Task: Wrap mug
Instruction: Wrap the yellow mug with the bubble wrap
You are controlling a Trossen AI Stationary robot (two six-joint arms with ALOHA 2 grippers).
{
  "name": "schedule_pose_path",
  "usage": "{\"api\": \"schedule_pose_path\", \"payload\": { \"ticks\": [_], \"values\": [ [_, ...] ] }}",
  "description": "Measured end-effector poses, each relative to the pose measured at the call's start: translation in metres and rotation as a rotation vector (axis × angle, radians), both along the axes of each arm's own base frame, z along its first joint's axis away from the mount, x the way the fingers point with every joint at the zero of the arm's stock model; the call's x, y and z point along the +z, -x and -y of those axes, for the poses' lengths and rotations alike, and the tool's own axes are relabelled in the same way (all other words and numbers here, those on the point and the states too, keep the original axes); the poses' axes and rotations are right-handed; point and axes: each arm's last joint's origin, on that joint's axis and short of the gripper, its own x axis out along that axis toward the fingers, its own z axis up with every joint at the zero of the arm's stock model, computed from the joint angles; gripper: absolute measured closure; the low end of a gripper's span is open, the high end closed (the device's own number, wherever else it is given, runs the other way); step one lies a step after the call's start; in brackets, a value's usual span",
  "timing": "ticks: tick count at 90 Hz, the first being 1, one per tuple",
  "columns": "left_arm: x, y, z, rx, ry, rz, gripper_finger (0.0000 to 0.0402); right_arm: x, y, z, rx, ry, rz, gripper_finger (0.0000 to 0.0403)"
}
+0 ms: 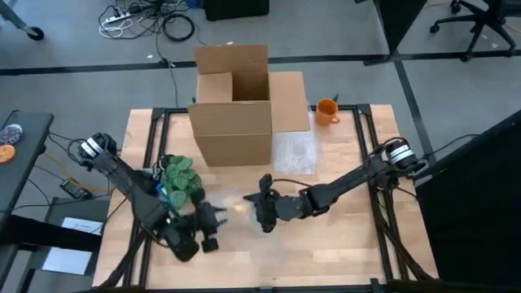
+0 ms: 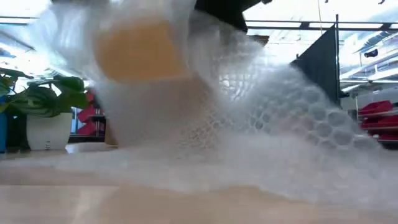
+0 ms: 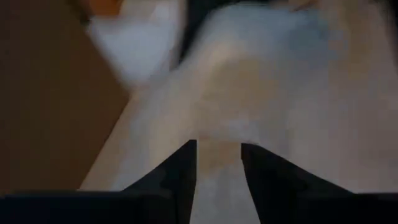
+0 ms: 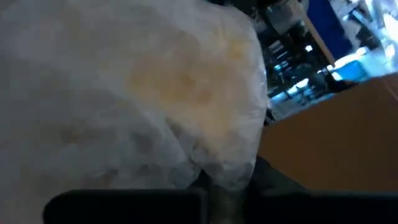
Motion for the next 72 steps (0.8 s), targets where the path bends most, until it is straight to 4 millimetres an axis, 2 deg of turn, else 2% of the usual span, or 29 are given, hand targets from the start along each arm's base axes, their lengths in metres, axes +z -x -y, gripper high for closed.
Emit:
{"api": "schedule_pose_path", "payload": {
  "ticks": [12, 22, 30, 43, 54, 64, 72],
  "values": [
    [-0.037, -0.006, 0.023, -0.042, -0.02, 0.085, 0.0285, -0.004, 0.001, 0.003, 0.005, -0.046, -0.04, 0.0402],
    [-0.069, -0.007, 0.023, 0.01, -0.01, 0.052, 0.0285, -0.011, 0.001, 0.008, -0.032, -0.03, -0.078, 0.0402],
    [-0.08, -0.003, 0.018, 0.029, -0.007, -0.007, 0.0285, -0.015, 0.003, 0.008, -0.028, -0.044, -0.119, 0.0402],
    [-0.071, 0.008, 0.011, 0.027, -0.024, -0.124, 0.0285, -0.02, 0.006, 0.001, 0.044, -0.099, -0.178, 0.0402],
    [-0.051, 0.025, 0.004, 0.067, -0.026, -0.217, 0.0285, -0.022, 0.015, -0.011, 0.133, -0.113, -0.256, 0.0402],
    [-0.035, 0.038, 0.006, 0.086, -0.01, -0.213, 0.0285, -0.018, 0.027, -0.02, 0.119, -0.068, -0.297, 0.0402],
    [-0.028, 0.043, 0.012, 0.071, -0.003, -0.164, 0.0285, -0.005, 0.037, -0.022, 0.123, -0.082, -0.293, 0.0402]
  ]
}}
